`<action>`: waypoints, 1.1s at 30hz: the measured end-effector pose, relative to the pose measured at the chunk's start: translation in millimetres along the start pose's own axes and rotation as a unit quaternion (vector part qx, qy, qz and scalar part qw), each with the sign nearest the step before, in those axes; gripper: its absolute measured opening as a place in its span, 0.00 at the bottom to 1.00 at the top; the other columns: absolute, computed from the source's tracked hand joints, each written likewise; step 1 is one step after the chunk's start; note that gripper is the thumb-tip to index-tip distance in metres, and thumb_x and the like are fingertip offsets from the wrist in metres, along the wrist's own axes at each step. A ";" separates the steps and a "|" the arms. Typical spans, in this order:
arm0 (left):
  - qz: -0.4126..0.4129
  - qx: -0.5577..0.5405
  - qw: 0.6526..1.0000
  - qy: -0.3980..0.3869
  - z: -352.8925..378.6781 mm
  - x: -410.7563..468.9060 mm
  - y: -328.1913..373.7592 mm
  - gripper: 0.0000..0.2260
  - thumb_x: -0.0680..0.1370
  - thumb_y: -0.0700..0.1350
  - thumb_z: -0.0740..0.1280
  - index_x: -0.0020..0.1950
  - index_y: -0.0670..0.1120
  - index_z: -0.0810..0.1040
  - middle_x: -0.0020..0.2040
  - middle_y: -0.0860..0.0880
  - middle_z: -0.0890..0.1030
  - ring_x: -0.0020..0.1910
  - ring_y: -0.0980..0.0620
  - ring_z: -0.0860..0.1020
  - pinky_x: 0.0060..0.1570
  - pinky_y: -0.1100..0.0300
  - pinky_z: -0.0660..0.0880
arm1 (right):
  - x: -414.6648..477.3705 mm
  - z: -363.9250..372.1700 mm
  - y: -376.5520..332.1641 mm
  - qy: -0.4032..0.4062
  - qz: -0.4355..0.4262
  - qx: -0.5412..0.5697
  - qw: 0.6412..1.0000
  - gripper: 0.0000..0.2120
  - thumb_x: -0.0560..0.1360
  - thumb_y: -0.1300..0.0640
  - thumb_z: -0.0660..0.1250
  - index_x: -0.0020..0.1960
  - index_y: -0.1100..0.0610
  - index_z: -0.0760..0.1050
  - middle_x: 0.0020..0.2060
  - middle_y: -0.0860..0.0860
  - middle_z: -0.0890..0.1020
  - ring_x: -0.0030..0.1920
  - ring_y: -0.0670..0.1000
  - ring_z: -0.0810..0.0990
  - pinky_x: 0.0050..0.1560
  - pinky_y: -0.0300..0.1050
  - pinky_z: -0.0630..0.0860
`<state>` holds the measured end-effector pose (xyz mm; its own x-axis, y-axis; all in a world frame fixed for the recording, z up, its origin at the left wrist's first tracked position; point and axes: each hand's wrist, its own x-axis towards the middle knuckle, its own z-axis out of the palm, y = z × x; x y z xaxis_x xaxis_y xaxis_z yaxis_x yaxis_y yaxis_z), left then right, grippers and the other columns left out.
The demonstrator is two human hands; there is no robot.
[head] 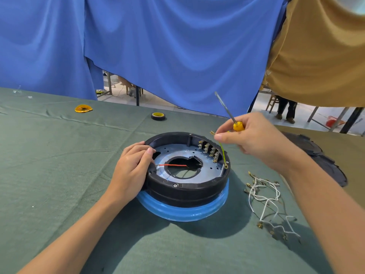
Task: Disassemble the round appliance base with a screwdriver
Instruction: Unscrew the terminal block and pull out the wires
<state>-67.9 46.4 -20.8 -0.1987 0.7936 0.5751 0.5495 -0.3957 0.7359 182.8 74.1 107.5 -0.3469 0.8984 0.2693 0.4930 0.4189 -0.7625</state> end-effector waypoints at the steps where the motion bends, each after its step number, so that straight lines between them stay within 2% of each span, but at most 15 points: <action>1: 0.001 -0.002 1.000 -0.005 -0.5 -0.3 0.5 0.20 0.83 0.42 0.60 0.33 0.55 0.78 0.50 0.63 0.80 0.65 0.57 0.71 0.61 0.70 0.62 | -5.1 -3.6 9.6 0.003 0.027 -0.019 0.999 0.03 0.71 0.59 0.74 0.40 0.58 0.82 0.18 0.41 0.71 0.20 0.39 0.69 0.27 0.32 0.62; 3: 0.007 0.001 1.000 -0.020 -2.0 -1.1 0.9 0.18 0.82 0.43 0.61 0.34 0.53 0.79 0.50 0.62 0.80 0.65 0.56 0.70 0.61 0.71 0.62 | -16.5 -8.8 31.9 0.007 0.083 -0.047 0.995 0.04 0.70 0.59 0.75 0.39 0.58 0.82 0.17 0.41 0.70 0.19 0.40 0.67 0.29 0.37 0.60; 6: 0.004 -0.006 0.999 -0.034 -3.7 -2.4 2.7 0.13 0.78 0.48 0.64 0.34 0.49 0.79 0.51 0.59 0.81 0.66 0.56 0.70 0.61 0.72 0.61 | -33.4 -13.7 61.5 0.006 0.159 -0.085 0.984 0.05 0.70 0.59 0.75 0.36 0.57 0.82 0.19 0.44 0.72 0.19 0.41 0.66 0.28 0.38 0.62; 9: 0.000 -0.008 0.999 -0.042 -4.9 -3.8 5.2 0.11 0.73 0.51 0.64 0.33 0.50 0.77 0.52 0.57 0.81 0.67 0.56 0.69 0.64 0.65 0.62 | -44.7 -15.5 79.9 -0.009 0.201 -0.146 0.969 0.06 0.69 0.58 0.75 0.34 0.56 0.82 0.22 0.45 0.77 0.21 0.40 0.68 0.26 0.35 0.64; 11: -0.002 -0.002 0.999 -0.051 -5.7 -4.1 4.9 0.08 0.72 0.50 0.64 0.33 0.50 0.77 0.53 0.57 0.80 0.68 0.57 0.69 0.65 0.63 0.62 | -48.3 -14.3 86.6 -0.026 0.216 -0.204 0.955 0.06 0.69 0.56 0.75 0.35 0.55 0.82 0.24 0.45 0.78 0.25 0.42 0.70 0.27 0.37 0.64; 13: -0.009 -0.008 0.998 -0.060 -6.3 -4.2 3.9 0.07 0.71 0.48 0.64 0.34 0.49 0.78 0.54 0.59 0.79 0.68 0.58 0.68 0.64 0.66 0.61 | -49.7 -11.8 87.8 -0.018 0.221 -0.233 0.947 0.06 0.70 0.53 0.75 0.39 0.54 0.80 0.32 0.48 0.80 0.29 0.45 0.71 0.29 0.40 0.65; 15: -0.016 -0.021 0.998 -0.065 -7.0 -3.9 2.4 0.07 0.71 0.48 0.64 0.34 0.49 0.78 0.55 0.60 0.79 0.68 0.59 0.67 0.63 0.68 0.60 | -50.8 -7.5 80.5 0.010 0.222 -0.235 0.946 0.10 0.73 0.50 0.71 0.49 0.54 0.74 0.43 0.51 0.78 0.32 0.46 0.72 0.30 0.41 0.65; 18: -0.022 -0.041 0.996 -0.076 -8.6 -2.9 -1.9 0.08 0.71 0.48 0.64 0.35 0.49 0.79 0.56 0.60 0.79 0.68 0.62 0.67 0.65 0.64 0.61 | -54.5 2.0 58.6 0.029 0.184 -0.207 0.960 0.08 0.76 0.52 0.63 0.54 0.50 0.66 0.47 0.50 0.76 0.39 0.49 0.77 0.33 0.43 0.68; 20: -0.029 -0.058 0.994 -0.086 -10.0 -1.9 -5.0 0.08 0.72 0.48 0.65 0.35 0.47 0.79 0.57 0.59 0.80 0.69 0.63 0.66 0.65 0.61 0.61 | -58.4 9.4 38.3 0.028 0.121 -0.178 0.976 0.04 0.78 0.54 0.60 0.51 0.47 0.68 0.45 0.47 0.77 0.41 0.49 0.77 0.36 0.45 0.71; 23: -0.037 -0.076 0.991 -0.101 -12.1 0.8 -8.1 0.08 0.72 0.47 0.64 0.35 0.48 0.79 0.58 0.59 0.79 0.69 0.63 0.65 0.66 0.60 0.60 | -63.3 23.5 4.1 0.023 0.004 -0.155 0.988 0.03 0.77 0.52 0.62 0.47 0.46 0.75 0.34 0.39 0.79 0.36 0.41 0.76 0.34 0.32 0.69; 24: -0.037 -0.079 0.991 -0.105 -12.5 1.7 -8.6 0.08 0.73 0.47 0.64 0.35 0.48 0.79 0.58 0.58 0.79 0.70 0.62 0.65 0.67 0.60 0.60 | -63.2 30.6 -4.1 0.020 -0.025 -0.152 0.988 0.05 0.77 0.51 0.62 0.46 0.48 0.77 0.31 0.40 0.78 0.34 0.42 0.75 0.33 0.32 0.69; 27: -0.035 -0.086 0.989 -0.112 -13.3 4.1 -10.3 0.08 0.73 0.45 0.63 0.36 0.48 0.78 0.59 0.56 0.79 0.70 0.59 0.66 0.69 0.58 0.59 | -57.0 59.0 -13.2 0.017 -0.076 -0.162 0.984 0.10 0.77 0.52 0.63 0.44 0.57 0.79 0.32 0.50 0.79 0.37 0.49 0.73 0.39 0.41 0.69; 29: -0.033 -0.090 0.989 -0.111 -13.6 4.9 -11.5 0.09 0.73 0.44 0.61 0.36 0.45 0.78 0.59 0.54 0.79 0.71 0.58 0.66 0.70 0.58 0.59 | -48.9 78.1 -11.5 0.011 -0.102 -0.182 0.978 0.11 0.77 0.53 0.61 0.43 0.59 0.78 0.34 0.52 0.79 0.39 0.52 0.73 0.44 0.50 0.70; 33: -0.029 -0.084 0.991 -0.096 -11.9 4.9 -12.6 0.10 0.74 0.42 0.59 0.37 0.42 0.76 0.58 0.51 0.79 0.71 0.56 0.66 0.69 0.62 0.60 | -33.9 100.4 -7.1 0.017 -0.124 -0.203 0.971 0.10 0.77 0.52 0.60 0.42 0.55 0.77 0.35 0.51 0.77 0.38 0.53 0.73 0.42 0.50 0.72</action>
<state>-85.5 49.8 -23.0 -0.0593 0.8842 0.4634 0.3948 -0.4056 0.8244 111.0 27.4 44.8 -0.4713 0.7644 0.4400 0.6745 0.6338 -0.3786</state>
